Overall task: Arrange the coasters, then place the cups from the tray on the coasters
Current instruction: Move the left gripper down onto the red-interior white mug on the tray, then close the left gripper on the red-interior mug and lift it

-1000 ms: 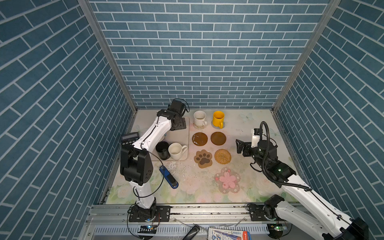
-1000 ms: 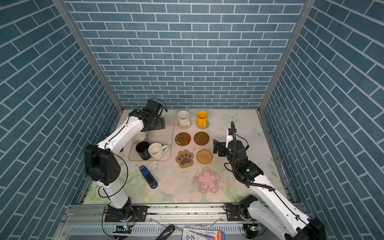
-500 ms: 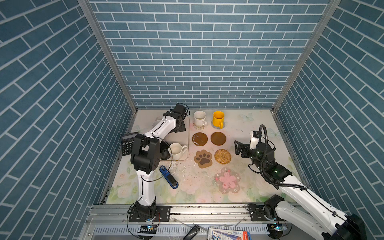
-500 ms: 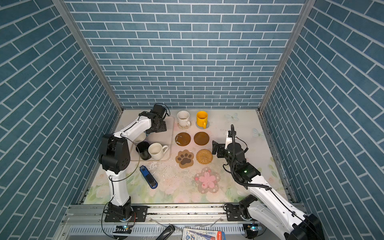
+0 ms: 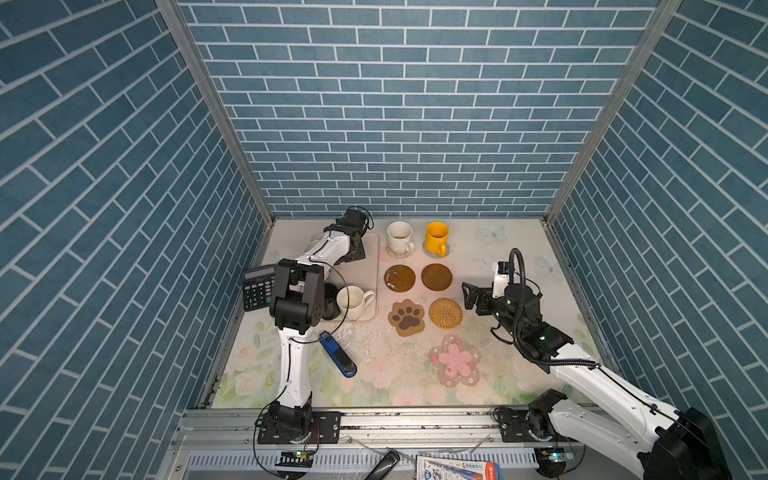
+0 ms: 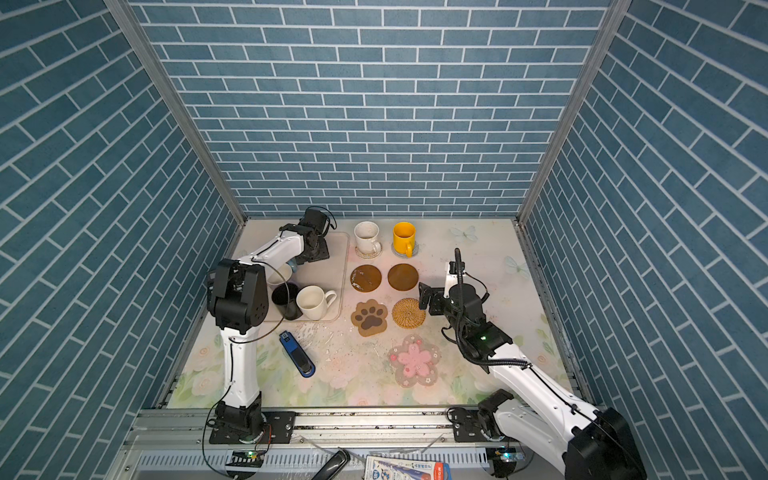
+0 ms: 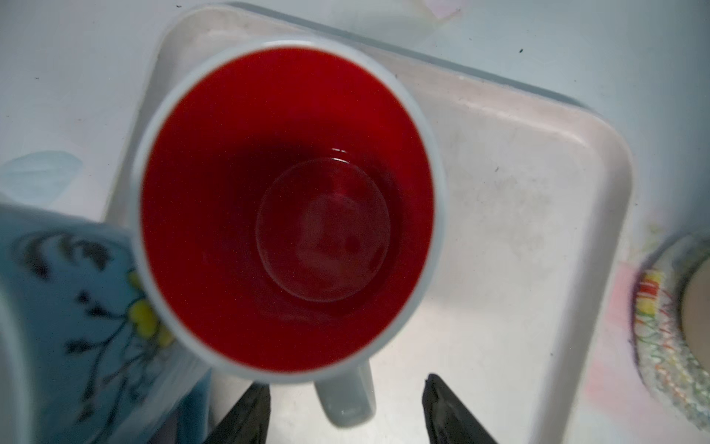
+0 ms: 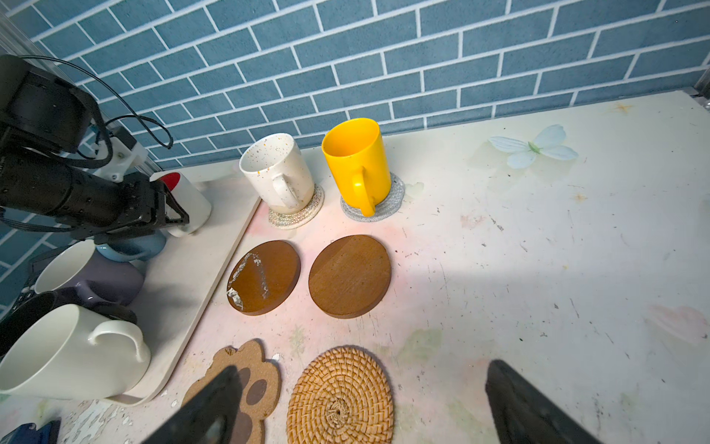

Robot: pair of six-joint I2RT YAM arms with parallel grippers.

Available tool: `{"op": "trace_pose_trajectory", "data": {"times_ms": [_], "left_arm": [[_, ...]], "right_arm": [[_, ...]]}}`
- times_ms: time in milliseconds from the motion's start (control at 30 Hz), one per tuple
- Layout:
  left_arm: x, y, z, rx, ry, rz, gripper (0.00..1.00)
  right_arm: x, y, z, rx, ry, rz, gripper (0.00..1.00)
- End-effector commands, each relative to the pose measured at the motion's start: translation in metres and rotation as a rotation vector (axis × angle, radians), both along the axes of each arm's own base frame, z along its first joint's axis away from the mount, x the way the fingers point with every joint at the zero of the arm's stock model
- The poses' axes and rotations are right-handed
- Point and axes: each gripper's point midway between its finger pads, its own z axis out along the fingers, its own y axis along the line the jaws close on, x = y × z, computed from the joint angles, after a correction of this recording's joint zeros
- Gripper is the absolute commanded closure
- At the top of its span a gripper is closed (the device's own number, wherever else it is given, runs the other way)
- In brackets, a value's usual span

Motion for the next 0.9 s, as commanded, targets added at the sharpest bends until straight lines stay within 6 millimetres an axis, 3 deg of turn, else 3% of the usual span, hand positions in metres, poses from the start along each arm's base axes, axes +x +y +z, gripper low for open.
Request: {"op": "trace_pose_trajectory", "data": {"times_ms": [0,300,733,867], "left_arm": [[0.013,0.004,0.0,-0.013,-0.023,0.011,0.4],[0.022,0.006,-0.003,-0.004,-0.02,0.021,0.56],[0.018,0.002,-0.001,-0.017,-0.006,-0.016,0.98],[0.013,0.001,0.004,-0.023,-0.01,-0.021,1.0]], "right_arm": [[-0.001,-0.002,-0.001,0.029,-0.007,-0.013,0.01],[-0.004,-0.002,0.002,0.039,-0.015,-0.003,0.01],[-0.009,-0.006,0.01,0.041,-0.032,-0.008,0.01],[-0.009,-0.007,0.01,0.036,-0.031,-0.008,0.01]]}}
